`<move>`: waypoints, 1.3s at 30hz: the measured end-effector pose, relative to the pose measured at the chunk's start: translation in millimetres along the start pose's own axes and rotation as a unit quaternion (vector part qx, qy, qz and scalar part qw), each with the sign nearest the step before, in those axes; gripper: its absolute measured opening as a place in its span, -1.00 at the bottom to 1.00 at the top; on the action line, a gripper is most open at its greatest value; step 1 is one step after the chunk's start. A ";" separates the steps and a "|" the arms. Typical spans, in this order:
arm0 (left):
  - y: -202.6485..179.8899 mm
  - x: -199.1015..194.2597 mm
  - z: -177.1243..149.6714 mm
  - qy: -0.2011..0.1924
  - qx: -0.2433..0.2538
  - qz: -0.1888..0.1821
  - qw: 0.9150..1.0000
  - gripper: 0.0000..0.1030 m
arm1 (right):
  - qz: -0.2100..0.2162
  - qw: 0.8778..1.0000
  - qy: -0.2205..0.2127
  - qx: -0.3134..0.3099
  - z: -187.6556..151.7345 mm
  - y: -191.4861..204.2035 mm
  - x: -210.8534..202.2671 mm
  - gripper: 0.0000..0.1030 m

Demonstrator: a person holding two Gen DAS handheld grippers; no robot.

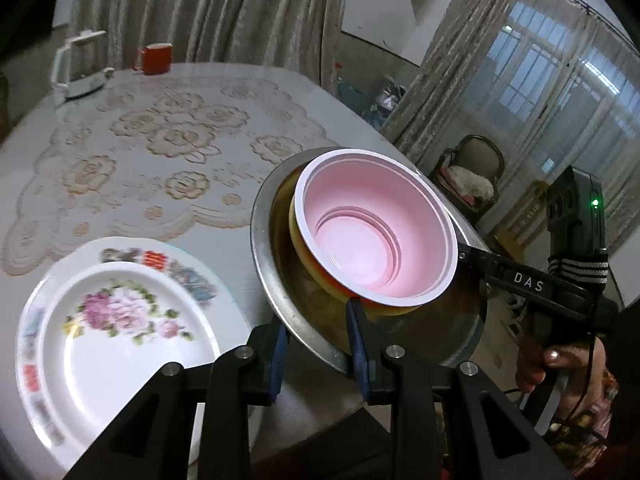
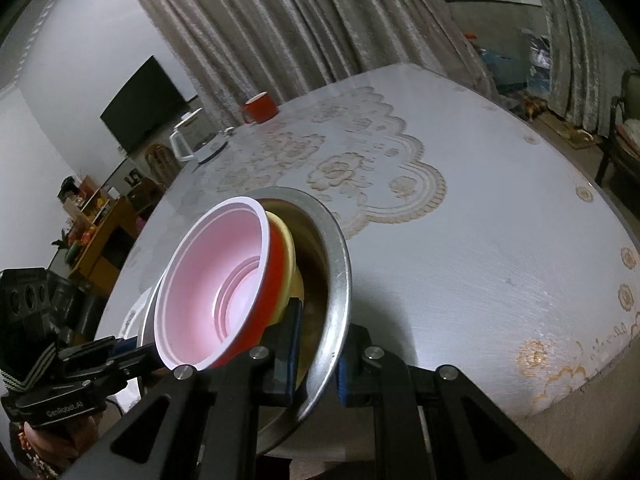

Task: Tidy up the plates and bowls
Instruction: 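Carry the nested bowls over the plate stack with both tools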

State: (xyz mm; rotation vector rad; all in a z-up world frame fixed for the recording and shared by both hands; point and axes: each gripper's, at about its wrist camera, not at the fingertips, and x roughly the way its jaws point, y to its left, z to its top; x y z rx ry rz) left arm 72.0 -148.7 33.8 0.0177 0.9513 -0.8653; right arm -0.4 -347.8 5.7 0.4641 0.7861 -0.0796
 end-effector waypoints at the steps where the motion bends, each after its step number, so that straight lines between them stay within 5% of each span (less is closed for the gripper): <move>1: 2.3 -4.1 -1.2 -0.003 -0.002 0.003 1.000 -0.45 | 0.004 1.000 0.000 -0.006 0.3 6.3 -0.2 -0.73; 20: 83.5 -89.4 -38.5 -0.062 -0.074 0.082 0.992 -0.45 | 0.082 0.992 0.053 -0.076 -7.9 116.2 50.1 -0.71; 39: 137.3 -76.6 -66.5 -0.049 -0.124 0.102 0.986 -0.44 | 0.072 0.985 0.121 -0.098 -34.1 155.4 105.6 -0.64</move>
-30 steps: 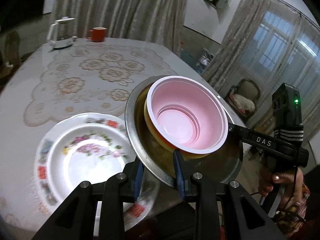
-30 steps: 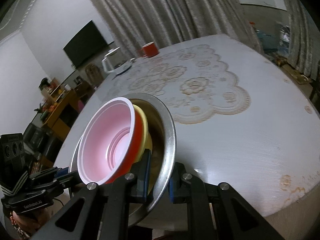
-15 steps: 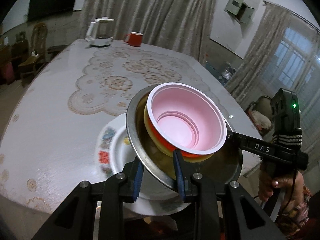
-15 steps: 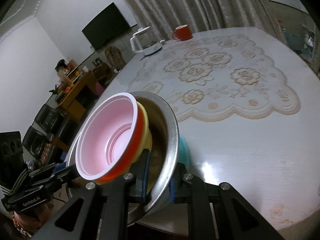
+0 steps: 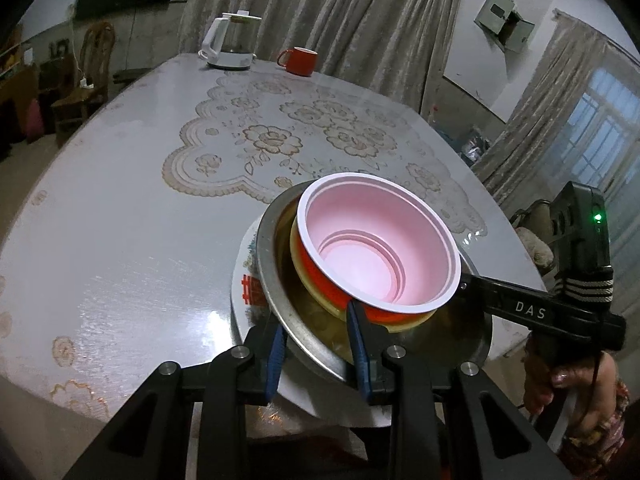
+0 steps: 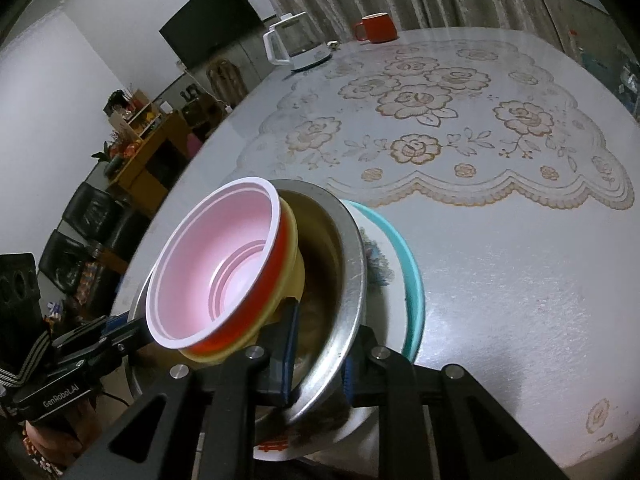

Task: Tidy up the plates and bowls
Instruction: 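Carry the nested bowls over the plate stack with both tools, then lower the steel bowl onto the plate stack and open both tools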

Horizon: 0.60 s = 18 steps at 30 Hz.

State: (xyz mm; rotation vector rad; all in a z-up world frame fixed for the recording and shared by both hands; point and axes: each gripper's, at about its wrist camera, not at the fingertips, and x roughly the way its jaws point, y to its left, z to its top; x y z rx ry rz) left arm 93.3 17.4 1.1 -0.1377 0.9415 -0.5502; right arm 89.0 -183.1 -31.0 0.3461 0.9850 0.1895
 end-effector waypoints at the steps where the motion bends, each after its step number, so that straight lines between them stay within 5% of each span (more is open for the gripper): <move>1: 0.3 2.5 -1.1 0.000 -0.001 0.001 1.000 -0.44 | -0.005 1.000 -0.001 -0.002 -0.3 -0.7 0.2 -0.64; 18: -4.8 -8.9 -17.1 -0.012 -0.007 0.010 1.000 -0.33 | -0.010 0.999 -0.039 -0.006 -8.4 -7.8 -26.4 -0.40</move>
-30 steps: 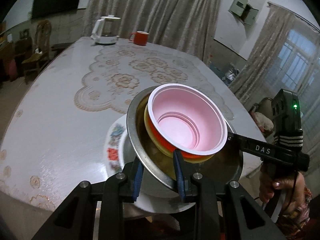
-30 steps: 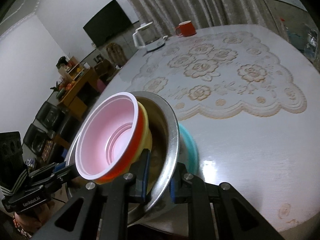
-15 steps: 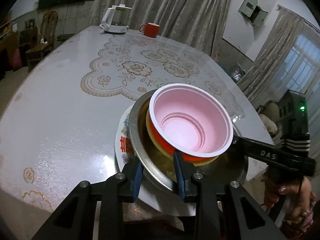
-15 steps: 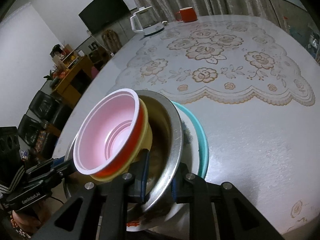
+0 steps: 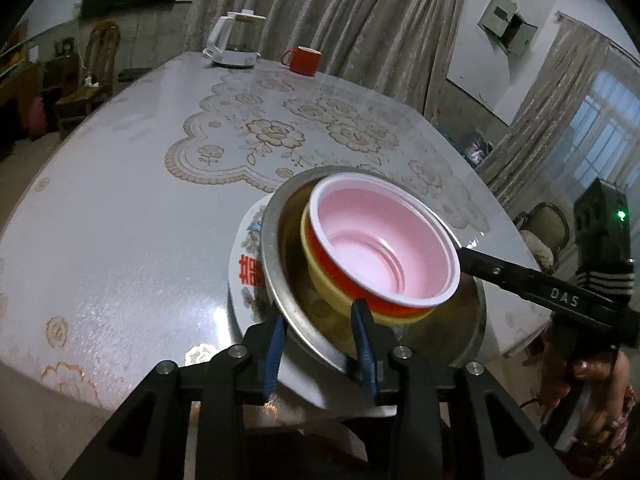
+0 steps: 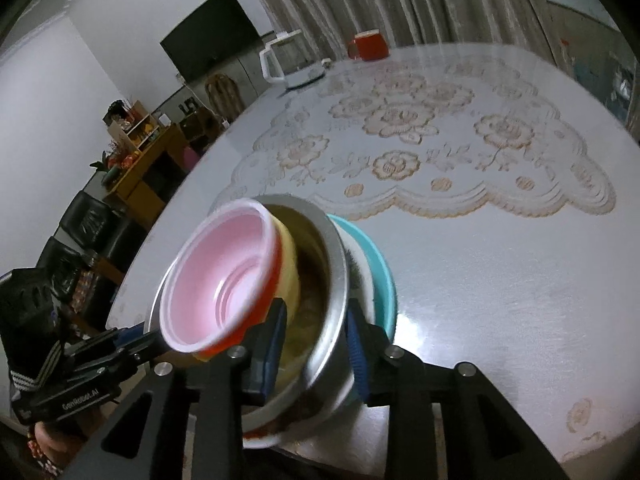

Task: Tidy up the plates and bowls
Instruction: 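Lower the steel bowl onto the plate stack and open both tools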

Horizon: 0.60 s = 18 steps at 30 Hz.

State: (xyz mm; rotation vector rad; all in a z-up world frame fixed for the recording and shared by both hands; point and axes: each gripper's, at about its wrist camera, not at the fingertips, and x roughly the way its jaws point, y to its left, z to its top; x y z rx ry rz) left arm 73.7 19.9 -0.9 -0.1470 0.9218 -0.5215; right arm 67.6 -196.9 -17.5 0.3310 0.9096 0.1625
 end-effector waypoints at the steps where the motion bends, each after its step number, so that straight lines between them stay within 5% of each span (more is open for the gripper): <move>1: -0.3 -4.4 -1.3 -0.006 0.000 0.004 1.000 -0.30 | -0.005 1.000 -0.008 -0.003 -2.2 0.2 -5.7 -0.38; 9: -8.1 -48.2 -41.6 -0.065 0.039 0.074 0.994 0.23 | -0.067 0.993 -0.063 -0.069 -42.0 4.9 -45.5 -0.25; 11: -10.3 -45.8 -55.4 -0.060 0.037 0.091 0.993 0.45 | -0.083 0.991 -0.063 -0.083 -57.5 5.2 -49.2 -0.24; 18: -22.2 -27.0 -85.7 -0.025 0.027 0.098 0.995 0.59 | -0.063 0.996 -0.024 -0.065 -92.6 2.1 -45.3 -0.23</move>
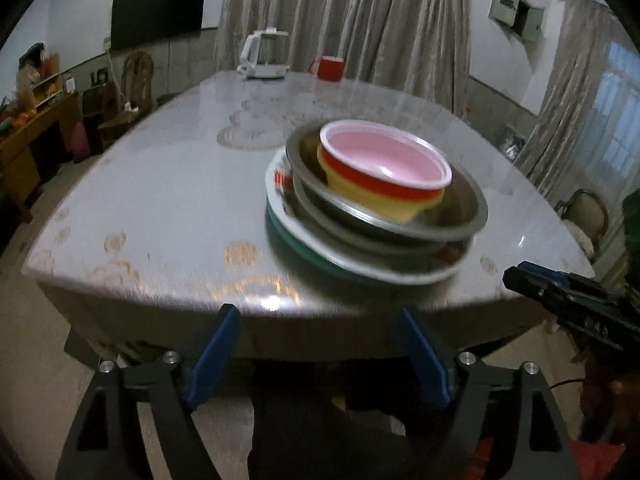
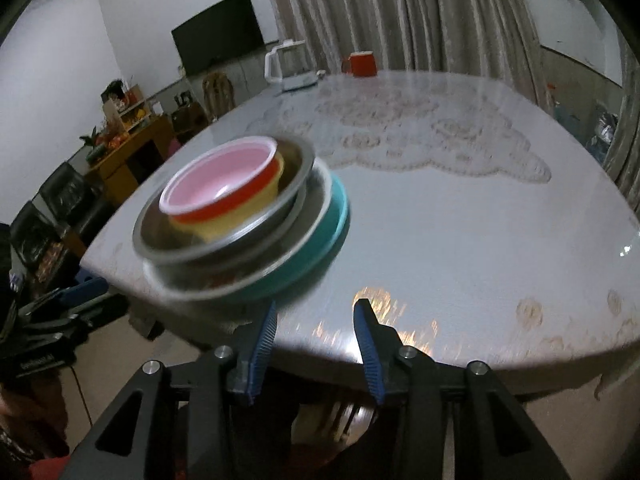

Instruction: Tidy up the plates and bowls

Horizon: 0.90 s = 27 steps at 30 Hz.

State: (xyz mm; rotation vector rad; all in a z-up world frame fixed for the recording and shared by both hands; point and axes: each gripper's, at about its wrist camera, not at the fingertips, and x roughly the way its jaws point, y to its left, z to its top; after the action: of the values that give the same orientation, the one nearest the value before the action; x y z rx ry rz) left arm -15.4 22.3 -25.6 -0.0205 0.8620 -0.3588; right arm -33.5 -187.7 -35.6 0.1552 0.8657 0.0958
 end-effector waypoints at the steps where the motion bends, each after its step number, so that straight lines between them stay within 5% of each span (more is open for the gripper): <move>1: -1.8 0.3 -2.2 0.006 -0.002 0.002 1.000 0.64 | -0.001 1.000 0.005 -0.009 -4.0 5.4 -0.4 -0.22; 7: -7.0 -10.5 -14.8 0.009 -0.025 0.005 1.000 0.88 | 0.013 0.997 0.016 -0.069 -26.5 32.4 -9.9 -0.21; 14: -23.7 -27.3 -20.8 -0.005 -0.011 0.032 0.999 0.99 | 0.012 0.998 -0.009 -0.068 -37.2 30.4 -30.4 -0.20; 27: -40.4 -41.8 -27.9 -0.021 0.037 0.042 0.998 0.99 | -0.003 0.995 -0.047 -0.090 -43.6 44.5 -53.7 -0.11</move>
State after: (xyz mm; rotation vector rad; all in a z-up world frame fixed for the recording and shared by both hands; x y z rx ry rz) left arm -73.2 1.1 -6.5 0.0765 0.8049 -0.3102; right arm -102.3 -147.6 -15.4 -0.0109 0.7595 0.1594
